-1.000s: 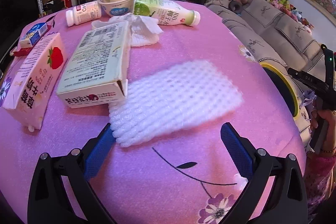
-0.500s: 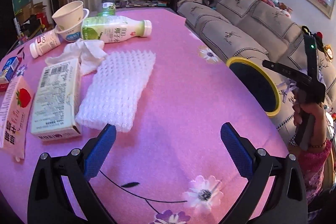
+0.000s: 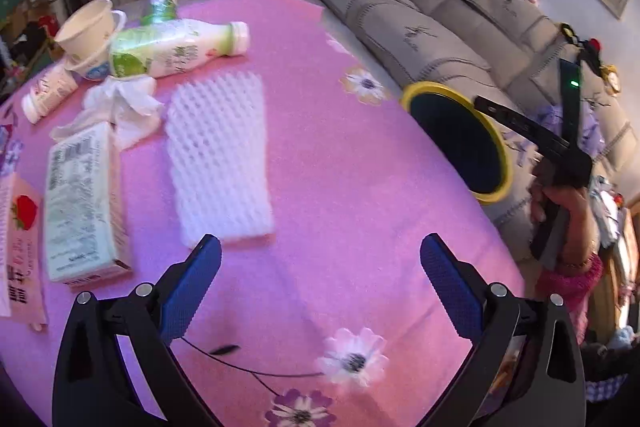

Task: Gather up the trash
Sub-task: 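Reach the left gripper to the white foam net sleeve and grasp it, then carry the foam net sleeve with the left gripper into the bin and release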

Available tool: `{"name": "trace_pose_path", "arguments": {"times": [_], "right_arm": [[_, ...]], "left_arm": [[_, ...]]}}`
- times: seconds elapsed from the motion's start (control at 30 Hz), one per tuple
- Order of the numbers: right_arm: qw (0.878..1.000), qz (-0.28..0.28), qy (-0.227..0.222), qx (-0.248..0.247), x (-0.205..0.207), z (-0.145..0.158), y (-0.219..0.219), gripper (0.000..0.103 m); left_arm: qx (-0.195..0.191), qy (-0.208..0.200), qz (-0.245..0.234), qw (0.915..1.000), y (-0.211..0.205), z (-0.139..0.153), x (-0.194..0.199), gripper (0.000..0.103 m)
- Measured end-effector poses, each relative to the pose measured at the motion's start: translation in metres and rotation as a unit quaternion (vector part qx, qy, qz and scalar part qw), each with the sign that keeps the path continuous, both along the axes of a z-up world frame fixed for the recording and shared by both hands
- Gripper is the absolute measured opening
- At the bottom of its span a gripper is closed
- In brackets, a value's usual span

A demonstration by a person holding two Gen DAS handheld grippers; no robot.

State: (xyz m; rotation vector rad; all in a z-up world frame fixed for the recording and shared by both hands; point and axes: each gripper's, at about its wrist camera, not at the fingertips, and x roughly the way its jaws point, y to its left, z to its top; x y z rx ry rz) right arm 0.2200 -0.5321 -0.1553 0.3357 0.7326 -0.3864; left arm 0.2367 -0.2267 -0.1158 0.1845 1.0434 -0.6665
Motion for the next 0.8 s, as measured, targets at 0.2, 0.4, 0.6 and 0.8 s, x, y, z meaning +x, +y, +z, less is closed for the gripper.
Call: {"name": "trace_pose_path", "arguments": {"times": [0.2, 0.4, 0.6, 0.8], "right_arm": [[1.000, 0.004, -0.004, 0.008, 0.001, -0.002, -0.001, 0.035], [1.000, 0.001, -0.007, 0.012, -0.003, -0.003, -0.007, 0.035], [1.000, 0.000, -0.010, 0.020, -0.005, -0.007, -0.013, 0.035], [1.000, 0.002, -0.013, 0.025, -0.011, -0.009, -0.015, 0.035]], "left_arm": [[0.061, -0.026, 0.072, 0.9952, -0.010, -0.025, 0.049, 0.098], [0.083, -0.020, 0.091, 0.9922, -0.016, -0.047, 0.070, 0.098], [0.086, -0.038, 0.091, 0.9914, -0.013, -0.038, 0.064, 0.064], [0.071, -0.063, 0.071, 0.9929, -0.013, -0.024, 0.044, 0.031]]}}
